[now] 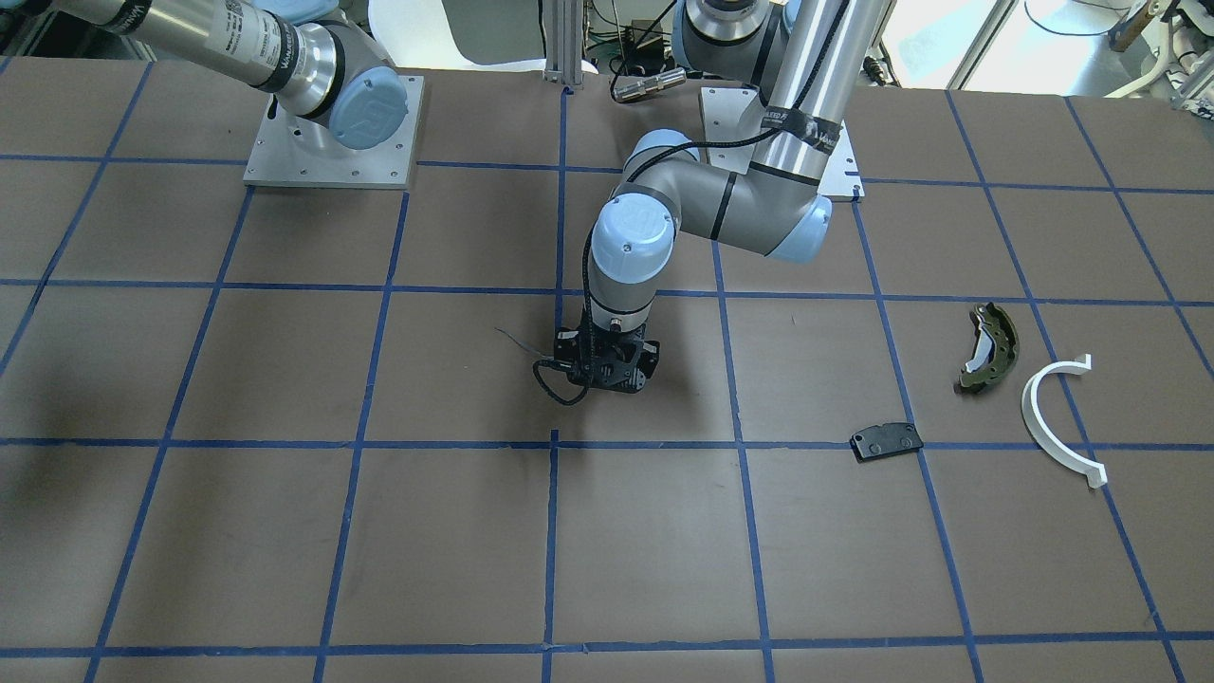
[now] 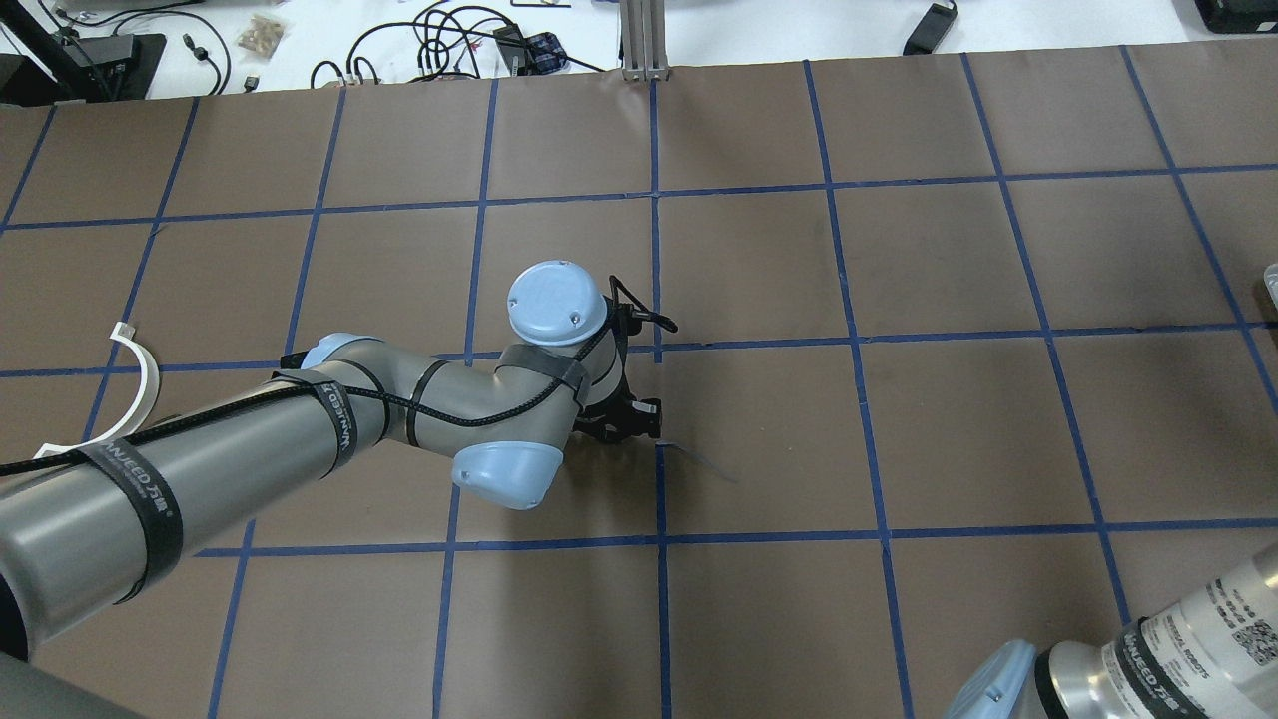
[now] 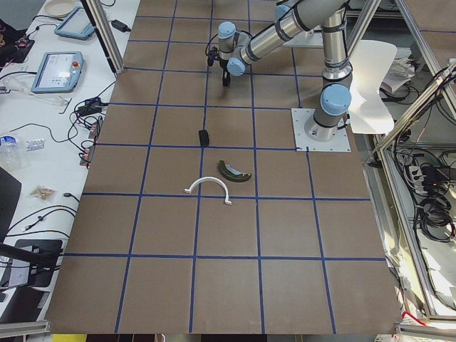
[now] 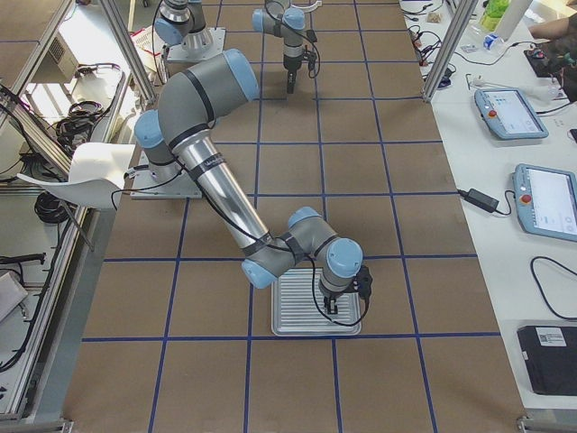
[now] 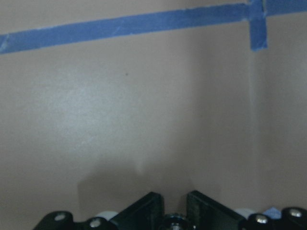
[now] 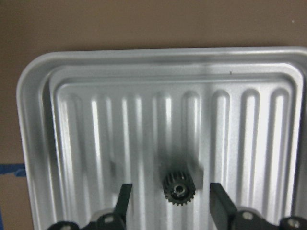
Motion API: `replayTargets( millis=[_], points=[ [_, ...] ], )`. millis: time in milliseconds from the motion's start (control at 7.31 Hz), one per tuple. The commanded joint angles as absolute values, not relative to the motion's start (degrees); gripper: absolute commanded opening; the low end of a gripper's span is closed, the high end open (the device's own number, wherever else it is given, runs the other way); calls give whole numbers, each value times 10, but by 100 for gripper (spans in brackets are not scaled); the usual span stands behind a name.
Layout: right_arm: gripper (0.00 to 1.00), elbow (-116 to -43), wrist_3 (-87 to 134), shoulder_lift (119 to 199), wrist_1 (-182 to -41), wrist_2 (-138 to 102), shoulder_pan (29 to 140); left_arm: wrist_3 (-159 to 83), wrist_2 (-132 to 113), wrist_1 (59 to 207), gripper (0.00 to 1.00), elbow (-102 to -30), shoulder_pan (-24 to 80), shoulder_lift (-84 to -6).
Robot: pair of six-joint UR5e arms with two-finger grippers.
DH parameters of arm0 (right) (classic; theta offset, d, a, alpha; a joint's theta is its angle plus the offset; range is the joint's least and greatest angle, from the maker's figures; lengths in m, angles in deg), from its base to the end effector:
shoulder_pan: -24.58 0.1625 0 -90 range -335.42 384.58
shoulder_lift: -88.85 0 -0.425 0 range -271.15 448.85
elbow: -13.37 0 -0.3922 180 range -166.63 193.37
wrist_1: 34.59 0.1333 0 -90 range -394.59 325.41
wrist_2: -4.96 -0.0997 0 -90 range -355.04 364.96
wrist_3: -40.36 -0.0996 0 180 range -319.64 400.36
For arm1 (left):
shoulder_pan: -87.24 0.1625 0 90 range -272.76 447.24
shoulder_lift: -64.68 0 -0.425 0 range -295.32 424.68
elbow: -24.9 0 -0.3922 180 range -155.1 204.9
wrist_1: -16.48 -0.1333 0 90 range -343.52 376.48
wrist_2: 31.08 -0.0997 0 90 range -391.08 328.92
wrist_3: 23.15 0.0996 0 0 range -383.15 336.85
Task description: Place bearing gear from tray to pile
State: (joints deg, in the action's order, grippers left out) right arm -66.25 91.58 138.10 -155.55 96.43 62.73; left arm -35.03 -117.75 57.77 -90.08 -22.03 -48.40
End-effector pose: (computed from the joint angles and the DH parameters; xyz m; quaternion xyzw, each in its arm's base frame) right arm -0.4827 -0.5454 0.1876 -0.0056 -0.9999 -0.0068 0.0120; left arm -0.3061 -0.4540 0.1635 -0.0646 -0.9975 -0.0023 0.0295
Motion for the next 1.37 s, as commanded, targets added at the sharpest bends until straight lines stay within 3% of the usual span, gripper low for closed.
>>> replayTargets(
  millis=[0,274,410,684,958,1231],
  points=[
    [58,-658,916,1371,-1555,963,627,-346,-1177,615,24,-863,-198,-471],
    [50,-656,914,1371,-1555,964,627,-334,-1178,756,24,-754,-140,-473],
    [34,-656,913,1373,-1555,966,627,-316,-1177,801,24,-721,-108,-482],
    [0,-657,913,1376,-1546,966,627,-198,-1183,850,18,-720,22,-480],
    [0,-657,914,1387,-1526,969,627,-69,-1193,869,18,-730,107,-472],
    [0,-669,853,1475,-1392,976,655,30,-1199,861,18,-789,185,-466]
  ],
)
